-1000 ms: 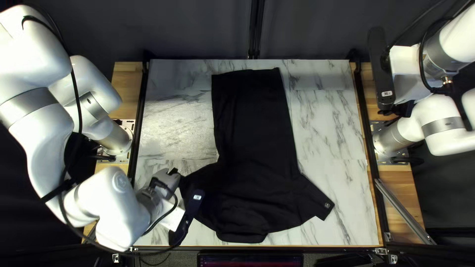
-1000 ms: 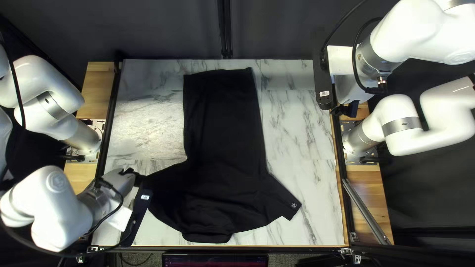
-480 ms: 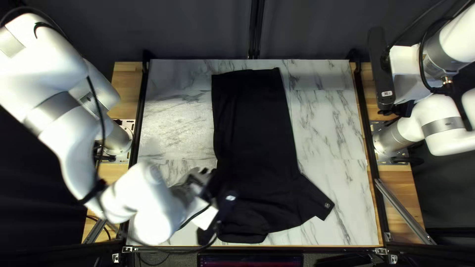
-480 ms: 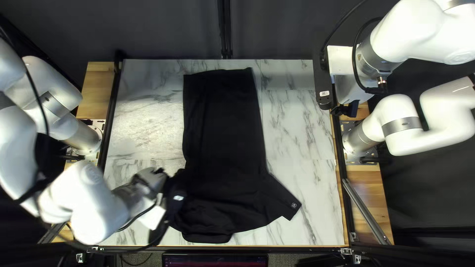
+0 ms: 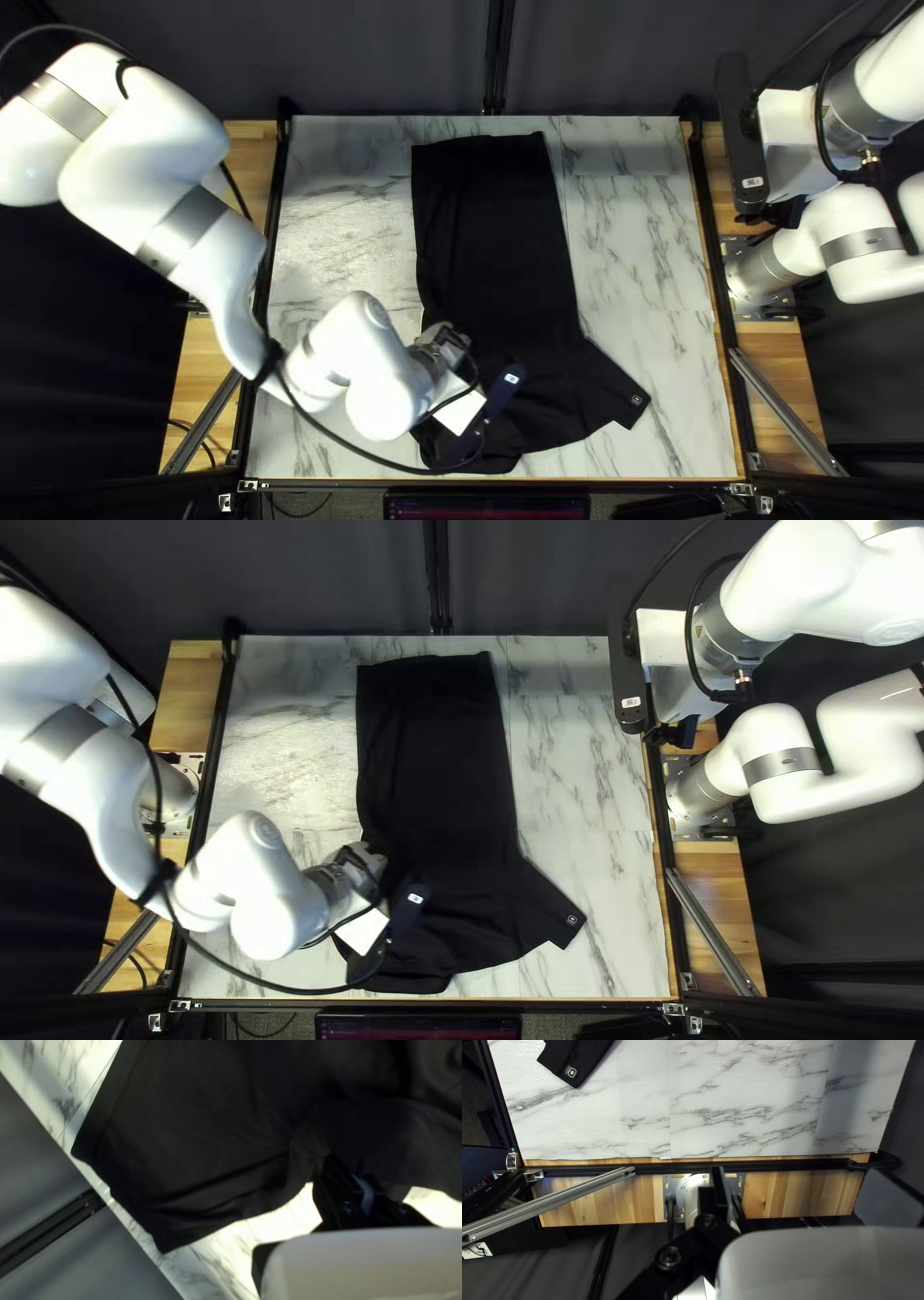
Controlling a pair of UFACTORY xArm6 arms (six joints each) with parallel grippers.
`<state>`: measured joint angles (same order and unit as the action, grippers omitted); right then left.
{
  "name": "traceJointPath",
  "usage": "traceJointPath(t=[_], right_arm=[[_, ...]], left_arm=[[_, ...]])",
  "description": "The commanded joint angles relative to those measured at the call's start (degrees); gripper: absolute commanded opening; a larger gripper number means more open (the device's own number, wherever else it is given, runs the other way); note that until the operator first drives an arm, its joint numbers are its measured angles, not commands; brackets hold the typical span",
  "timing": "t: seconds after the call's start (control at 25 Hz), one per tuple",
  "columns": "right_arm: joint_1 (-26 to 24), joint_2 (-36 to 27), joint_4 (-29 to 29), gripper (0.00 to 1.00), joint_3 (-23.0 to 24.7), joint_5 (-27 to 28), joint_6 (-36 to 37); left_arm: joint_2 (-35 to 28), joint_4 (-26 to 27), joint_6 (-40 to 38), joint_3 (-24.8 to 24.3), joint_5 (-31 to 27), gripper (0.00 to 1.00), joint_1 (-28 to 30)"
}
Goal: Fold t-shirt
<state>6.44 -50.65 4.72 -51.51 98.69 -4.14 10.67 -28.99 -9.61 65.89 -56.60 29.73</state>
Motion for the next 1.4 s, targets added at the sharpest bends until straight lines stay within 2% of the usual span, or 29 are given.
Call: traceJointPath(t=[0.04, 0.2, 0.4, 0.52, 0.56, 0.6, 1.0, 1.24, 1.32, 1.4], right_arm=[[0.0, 0.0, 0.0, 1.0, 0.0, 0.0, 0.0], [0.0, 0.0, 0.0, 1.0, 0.0, 0.0, 0.0], [0.0, 0.0, 0.0, 1.0, 0.0, 0.0, 0.0], [0.0, 0.0, 0.0, 1.0, 0.0, 0.0, 0.0], [0.0, 0.0, 0.0, 1.0, 0.0, 0.0, 0.0], [0.0, 0.0, 0.0, 1.0, 0.0, 0.0, 0.0], [0.0, 0.0, 0.0, 1.0, 0.0, 0.0, 0.0], [0.0, 0.0, 0.0, 1.0, 0.0, 0.0, 0.0], [0.0, 0.0, 0.0, 1.0, 0.0, 0.0, 0.0], [0.0, 0.0, 0.0, 1.0, 0.0, 0.0, 0.0]], left_arm=[[3.5, -0.4, -0.4, 1.7, 2.4, 0.0, -1.5], [6.5, -1.7, -1.7, 2.8, 3.5, 0.0, -3.4], [8.1, -2.4, -3.2, 4.0, 2.1, 0.0, -3.4], [11.3, -2.0, -3.3, 7.2, 1.1, 0.0, -2.9], [12.1, -1.7, -3.1, 7.9, 1.0, 0.91, -2.7], [11.8, -1.4, -3.1, 7.5, 1.0, 1.0, -2.5], [2.0, -2.8, -3.4, 2.3, -4.2, 1.0, 0.8], [-7.1, -6.1, -7.6, -9.6, -2.5, 1.0, 1.6], [-8.1, -6.5, -7.9, -10.8, -2.4, 1.0, 1.7], [-6.5, -6.5, -8.1, -9.9, -1.7, 1.0, 1.9]])
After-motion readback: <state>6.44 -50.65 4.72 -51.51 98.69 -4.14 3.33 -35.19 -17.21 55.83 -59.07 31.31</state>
